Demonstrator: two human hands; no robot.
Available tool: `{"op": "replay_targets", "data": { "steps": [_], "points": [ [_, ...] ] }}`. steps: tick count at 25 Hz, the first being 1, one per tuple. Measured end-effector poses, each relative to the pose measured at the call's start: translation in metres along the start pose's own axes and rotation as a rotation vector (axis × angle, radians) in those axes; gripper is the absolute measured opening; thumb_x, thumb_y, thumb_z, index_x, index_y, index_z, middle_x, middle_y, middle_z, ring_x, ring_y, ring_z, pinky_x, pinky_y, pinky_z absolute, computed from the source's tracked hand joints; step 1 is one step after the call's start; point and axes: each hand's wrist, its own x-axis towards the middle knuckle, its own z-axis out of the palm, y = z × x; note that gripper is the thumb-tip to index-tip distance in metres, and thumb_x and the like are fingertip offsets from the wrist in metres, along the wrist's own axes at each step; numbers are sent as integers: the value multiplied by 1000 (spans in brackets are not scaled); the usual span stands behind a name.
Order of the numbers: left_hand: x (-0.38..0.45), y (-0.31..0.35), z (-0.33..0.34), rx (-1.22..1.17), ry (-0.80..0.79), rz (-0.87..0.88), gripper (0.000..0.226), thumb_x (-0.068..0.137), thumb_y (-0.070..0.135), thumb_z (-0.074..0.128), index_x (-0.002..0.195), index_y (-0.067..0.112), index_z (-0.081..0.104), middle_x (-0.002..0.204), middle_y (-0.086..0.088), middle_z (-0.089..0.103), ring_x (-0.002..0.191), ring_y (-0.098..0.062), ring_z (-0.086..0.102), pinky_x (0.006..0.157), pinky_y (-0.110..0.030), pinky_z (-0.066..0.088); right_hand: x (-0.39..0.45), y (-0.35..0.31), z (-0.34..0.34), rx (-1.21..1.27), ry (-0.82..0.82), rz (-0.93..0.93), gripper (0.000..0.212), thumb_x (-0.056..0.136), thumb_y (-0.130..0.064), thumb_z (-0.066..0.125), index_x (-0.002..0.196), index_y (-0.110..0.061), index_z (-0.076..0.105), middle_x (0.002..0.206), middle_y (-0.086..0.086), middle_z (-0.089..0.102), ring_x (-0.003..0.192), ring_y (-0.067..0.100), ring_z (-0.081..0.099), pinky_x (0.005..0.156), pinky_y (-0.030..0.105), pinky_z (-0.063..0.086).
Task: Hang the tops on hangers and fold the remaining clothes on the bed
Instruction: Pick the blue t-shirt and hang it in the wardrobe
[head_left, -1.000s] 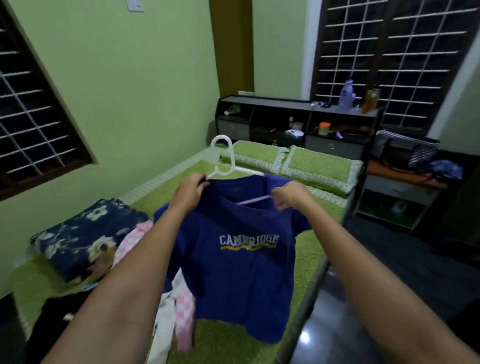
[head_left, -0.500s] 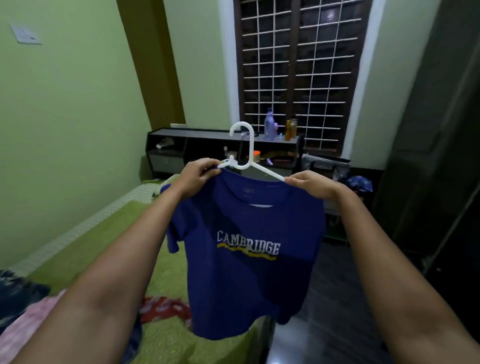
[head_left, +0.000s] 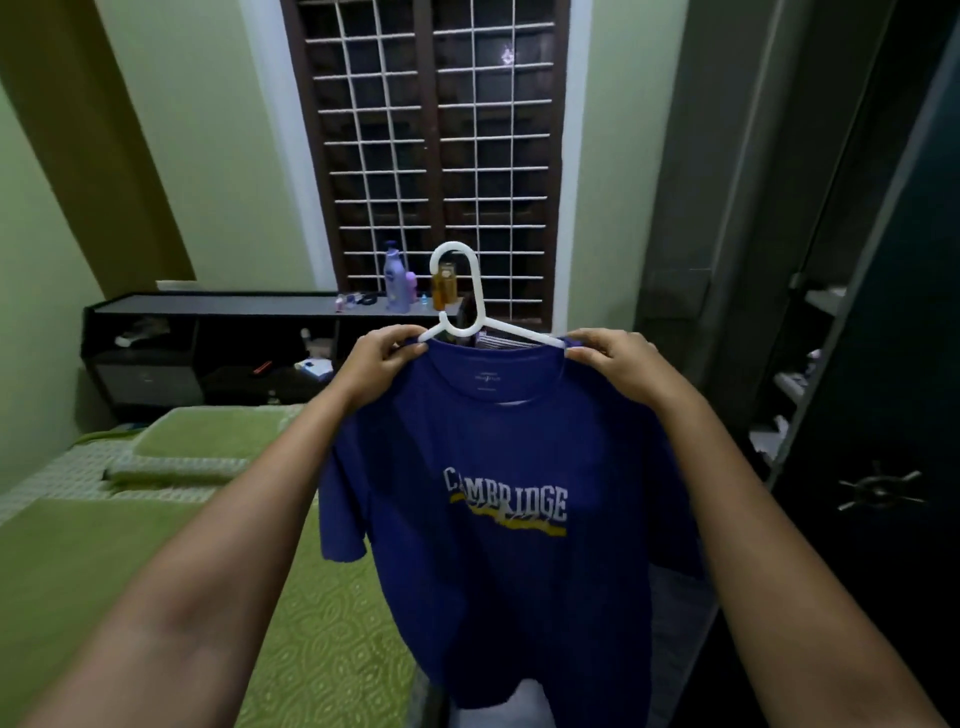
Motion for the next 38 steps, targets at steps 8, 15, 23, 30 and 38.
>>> {"op": "replay_targets", "data": {
  "steps": [8, 15, 23, 30, 38],
  "points": [
    [181, -90, 49, 110, -232, 68, 16, 90, 20, 64, 104, 14, 64, 88, 2, 61, 82, -11, 55, 72, -21, 42, 116, 78, -24, 30, 333, 203, 19, 96, -31, 53, 87, -17, 62, 74, 0, 56, 67, 14, 47, 58, 29, 34],
    [329, -152, 89, -87, -420, -87, 10, 87, 9, 67, 84, 16, 74, 71, 1, 70, 71, -13, 60, 70, -30, 46, 176, 144, -51, 72, 428, 373, 14, 93, -30, 59, 83, -24, 66, 71, 1, 59, 67, 13, 50, 59, 30, 36],
    [453, -68, 251, 73, -148, 237, 33, 98, 47, 35, 95, 28, 61, 103, 4, 68, 100, -20, 61, 89, -40, 44, 231, 235, -98, 76, 584, 457, 20, 91, -33, 62, 79, -18, 69, 72, 4, 60, 70, 14, 50, 64, 31, 34],
    [514, 50, 413, -32, -360, 590, 27, 102, 27, 36, 80, 12, 40, 76, -6, 53, 74, -31, 49, 68, -42, 41, 233, 323, -173, -145, 729, 601, 18, 77, -27, 77, 93, -27, 68, 91, -9, 66, 92, 10, 59, 87, 30, 43],
    [548, 153, 550, -328, -564, 838, 17, 99, 34, 46, 95, 18, 47, 87, 1, 62, 79, -24, 56, 70, -38, 43, 189, 382, -201, -454, 868, 988, 30, 97, -47, 44, 94, -19, 55, 104, 8, 66, 103, 32, 56, 82, 38, 32]
  ]
}}
